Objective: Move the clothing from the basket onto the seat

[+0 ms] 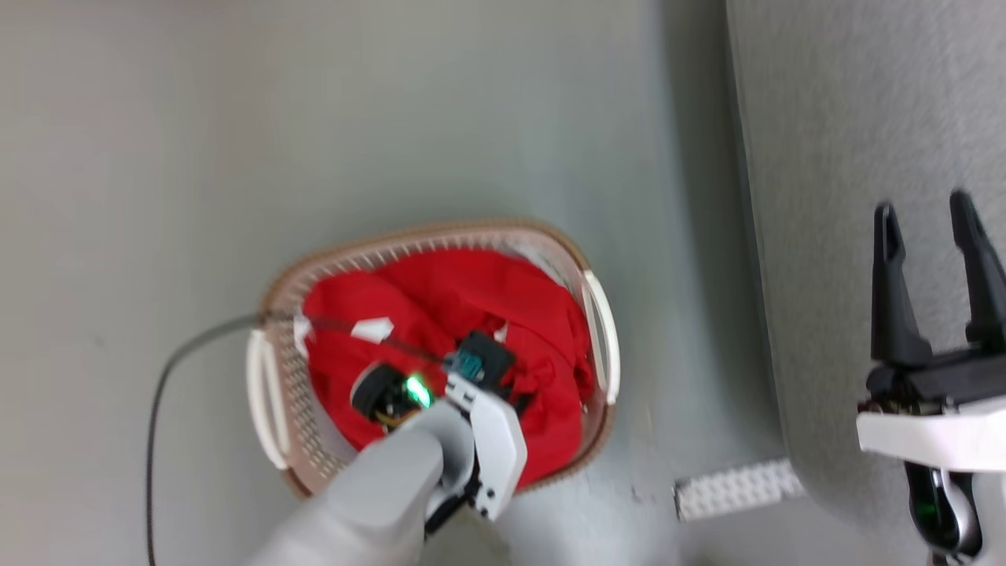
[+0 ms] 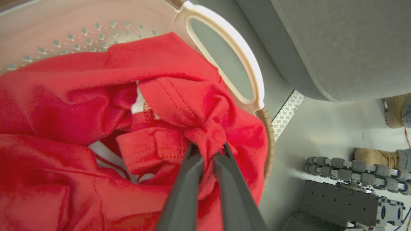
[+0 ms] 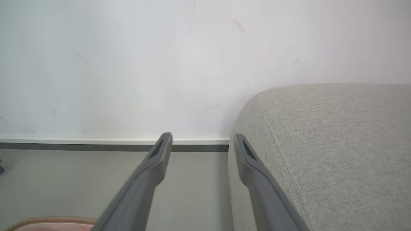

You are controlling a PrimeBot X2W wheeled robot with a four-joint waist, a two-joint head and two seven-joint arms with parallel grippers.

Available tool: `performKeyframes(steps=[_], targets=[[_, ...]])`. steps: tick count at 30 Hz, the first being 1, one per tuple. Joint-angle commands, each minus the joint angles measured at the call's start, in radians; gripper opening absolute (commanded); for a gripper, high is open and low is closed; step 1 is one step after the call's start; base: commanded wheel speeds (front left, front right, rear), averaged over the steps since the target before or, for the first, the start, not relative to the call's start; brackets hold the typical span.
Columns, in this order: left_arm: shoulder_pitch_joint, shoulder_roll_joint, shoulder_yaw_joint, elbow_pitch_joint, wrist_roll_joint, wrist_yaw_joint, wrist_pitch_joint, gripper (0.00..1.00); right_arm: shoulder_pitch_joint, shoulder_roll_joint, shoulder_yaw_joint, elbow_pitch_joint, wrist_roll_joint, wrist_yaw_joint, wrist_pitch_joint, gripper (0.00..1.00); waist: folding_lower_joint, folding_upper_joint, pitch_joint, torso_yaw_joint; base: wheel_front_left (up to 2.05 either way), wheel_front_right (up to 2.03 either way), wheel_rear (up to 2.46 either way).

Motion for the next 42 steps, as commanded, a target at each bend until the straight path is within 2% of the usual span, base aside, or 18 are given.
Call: performKeyframes(steps=[1, 10, 16, 21, 31, 42], targets=[[0.019, 0.003, 0.004, -0.008, -0.014, -0.003, -0.013, 0.00, 0.019, -0.007, -0.006, 0.006, -0.008, -0.002, 0.000, 1.00, 0.0000, -0.0001, -0.100, 0.049, 0.00, 0.00, 0.00], [0.187, 0.003, 0.063, -0.099, -0.163, 0.033, -0.156, 0.00, 0.160, -0.003, -0.038, 0.047, -0.031, -0.002, 0.000, 1.00, 0.0000, -0.0001, -0.344, 0.119, 0.00, 0.00, 0.00], [0.258, 0.004, 0.110, -0.164, -0.201, 0.050, -0.199, 0.00, 0.237, 0.001, -0.046, 0.060, -0.048, -0.002, 0.000, 1.00, 0.0000, -0.0001, -0.463, 0.150, 0.00, 0.00, 0.00], [0.312, 0.024, 0.158, -0.230, -0.198, 0.085, -0.207, 0.00, 0.284, 0.010, -0.049, 0.068, -0.059, -0.002, 0.000, 1.00, 0.0000, -0.0001, -0.539, 0.158, 0.00, 0.00, 0.00], [0.423, 0.102, 0.248, -0.439, -0.146, 0.158, -0.207, 0.00, 0.347, 0.028, -0.058, 0.075, -0.071, -0.002, 0.000, 1.00, 0.0000, -0.0001, -0.641, 0.151, 0.00, 0.00, 0.00], [0.529, 0.197, 0.269, -0.631, -0.152, 0.227, -0.190, 0.00, 0.416, 0.033, -0.059, 0.098, -0.091, -0.002, 0.000, 1.00, 0.0000, -0.0001, -0.736, 0.131, 0.00, 0.00, 0.00]])
